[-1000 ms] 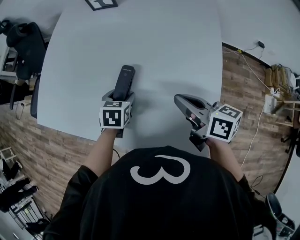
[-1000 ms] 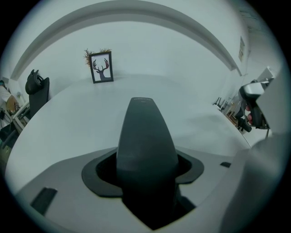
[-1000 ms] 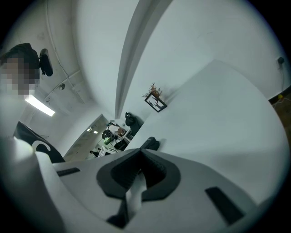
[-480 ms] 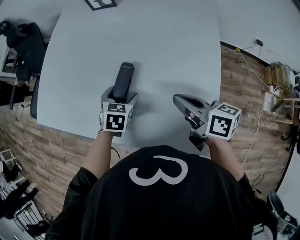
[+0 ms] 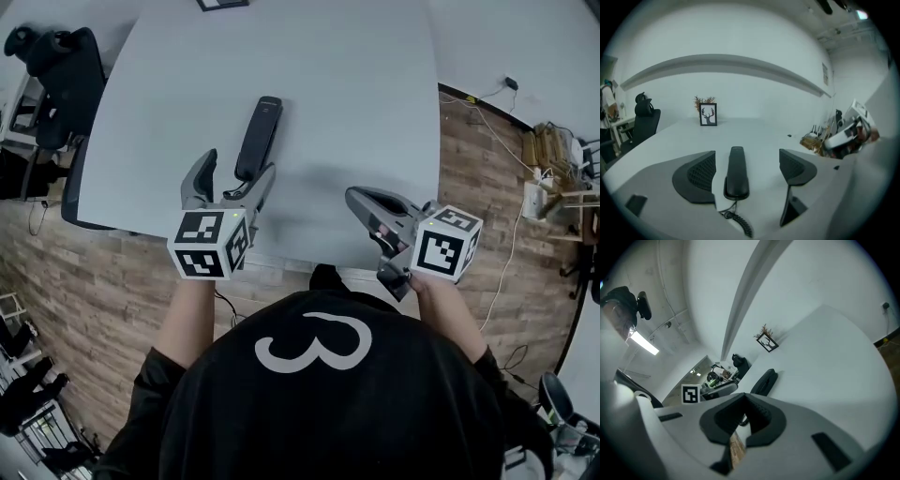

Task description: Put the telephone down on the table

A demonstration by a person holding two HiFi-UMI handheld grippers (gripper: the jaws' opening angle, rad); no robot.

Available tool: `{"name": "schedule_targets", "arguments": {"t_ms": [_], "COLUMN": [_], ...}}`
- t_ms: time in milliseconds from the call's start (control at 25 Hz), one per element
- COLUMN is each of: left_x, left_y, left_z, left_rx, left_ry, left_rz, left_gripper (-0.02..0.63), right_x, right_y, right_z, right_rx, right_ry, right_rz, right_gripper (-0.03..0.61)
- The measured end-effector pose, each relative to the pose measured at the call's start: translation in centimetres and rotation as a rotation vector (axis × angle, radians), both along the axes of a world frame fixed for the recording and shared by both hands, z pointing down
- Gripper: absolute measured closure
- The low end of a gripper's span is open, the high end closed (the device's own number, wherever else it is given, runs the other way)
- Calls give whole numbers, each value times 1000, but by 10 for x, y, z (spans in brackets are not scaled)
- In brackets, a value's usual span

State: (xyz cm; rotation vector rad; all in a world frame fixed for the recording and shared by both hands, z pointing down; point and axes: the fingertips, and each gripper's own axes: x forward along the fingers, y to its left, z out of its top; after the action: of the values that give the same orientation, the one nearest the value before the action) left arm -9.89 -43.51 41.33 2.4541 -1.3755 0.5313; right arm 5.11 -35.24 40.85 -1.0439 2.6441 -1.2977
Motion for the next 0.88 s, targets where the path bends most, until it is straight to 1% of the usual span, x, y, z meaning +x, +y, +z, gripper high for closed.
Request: {"name": "schedule_targets", "arguments": {"t_ms": [80, 200, 280, 360, 400, 440, 480, 560, 600, 640, 720, 880], "left_x": [1, 4, 3, 0, -2, -4, -6, -11, -14, -16, -20, -32], "left_y": [26, 76, 113, 144, 158, 171, 184, 212, 226, 241, 268, 303], "left_z": [-25, -53, -68, -84, -92, -100, -107, -117, -120, -122, -124, -119], "left_rx": [-4, -48, -80, -94, -98, -102, -104, -103, -99, -94, -90, -103], "left_ry": [115, 275, 350, 403, 426, 448, 469, 495, 498, 497, 487, 452], "left_rz": [22, 92, 149, 193, 208, 223, 237, 268, 289, 316, 358, 362], "left_gripper": [196, 196, 199, 211, 266, 355, 412, 508, 566, 596, 603, 603], "right_x": [-8, -20, -29, -38, -43, -47, -51, -61, -65, -70, -80, -102], "right_y": [15, 40, 60, 79, 88, 98, 108, 130, 141, 152, 175, 218], "right_z": [-7, -23, -38, -56, -65, -74, -81, -93, -98, -102, -109, -109], "right_rx": [28, 82, 120, 161, 183, 206, 227, 264, 279, 294, 315, 329], "right_ry": [10, 24, 18, 6, 1, -4, -5, -2, -1, -6, -24, -26], "right_rz": [-3, -4, -4, -7, -9, -12, -15, -20, -22, -25, -40, -81], "right_gripper": [571, 571, 571, 571, 571, 571, 571, 571, 571, 571, 571, 572]}}
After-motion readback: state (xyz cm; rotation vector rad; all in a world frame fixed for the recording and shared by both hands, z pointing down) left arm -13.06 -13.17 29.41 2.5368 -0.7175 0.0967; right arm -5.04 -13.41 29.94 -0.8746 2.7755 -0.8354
